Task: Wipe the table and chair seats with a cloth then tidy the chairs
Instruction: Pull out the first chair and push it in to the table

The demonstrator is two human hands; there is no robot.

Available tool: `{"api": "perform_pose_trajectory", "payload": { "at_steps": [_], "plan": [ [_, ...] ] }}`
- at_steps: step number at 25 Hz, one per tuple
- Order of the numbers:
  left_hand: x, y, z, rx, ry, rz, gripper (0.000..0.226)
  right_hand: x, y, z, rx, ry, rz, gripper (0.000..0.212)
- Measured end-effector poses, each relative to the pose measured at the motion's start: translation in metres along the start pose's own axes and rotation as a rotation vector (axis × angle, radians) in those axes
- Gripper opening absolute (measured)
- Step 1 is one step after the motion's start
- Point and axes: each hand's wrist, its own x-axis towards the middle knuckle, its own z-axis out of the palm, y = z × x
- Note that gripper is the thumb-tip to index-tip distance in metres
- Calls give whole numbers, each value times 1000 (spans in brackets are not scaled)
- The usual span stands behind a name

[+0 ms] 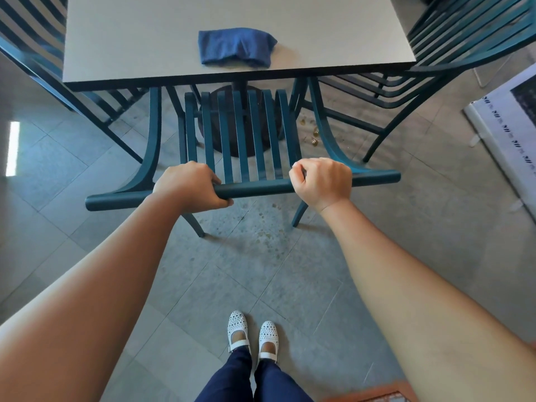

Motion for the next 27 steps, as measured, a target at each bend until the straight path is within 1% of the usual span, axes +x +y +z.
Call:
{"api": "perform_pose_trajectory", "payload": {
  "at_steps": [9,13,14,16,17,19,21,22,23,25,27],
  "plan": [
    [21,-3,-12,19,69,15,42,21,3,6,-11,37,-1,42],
    [20,-3,-7,33,168,43,55,20,2,5,-10,113,-7,41],
    [21,-3,-6,19,164,46,58,20,2,5,-14,132,-7,40],
    [22,-3,-7,-36,76,30,65,18,3,5,-10,133,2,41],
    [23,-3,-8,-86,6,11,72,18,3,5,-6,103,9,42],
    [24,6,-13,-172,-105,-2,87,20,2,2,-14,-21,35,45],
    [26,25,-14,-207,-130,30,106,21,3,-2,-42,-119,44,49],
    [28,38,-13,-221,-122,50,110,22,5,-4,-43,-154,43,50],
    [30,53,-12,-222,-99,67,108,22,8,-6,-35,-187,45,51],
    [36,83,-10,-186,-31,96,97,23,16,-10,-36,-246,54,52],
    [42,109,-8,-163,-18,116,94,23,29,-13,-61,-288,70,53]
  ]
}}
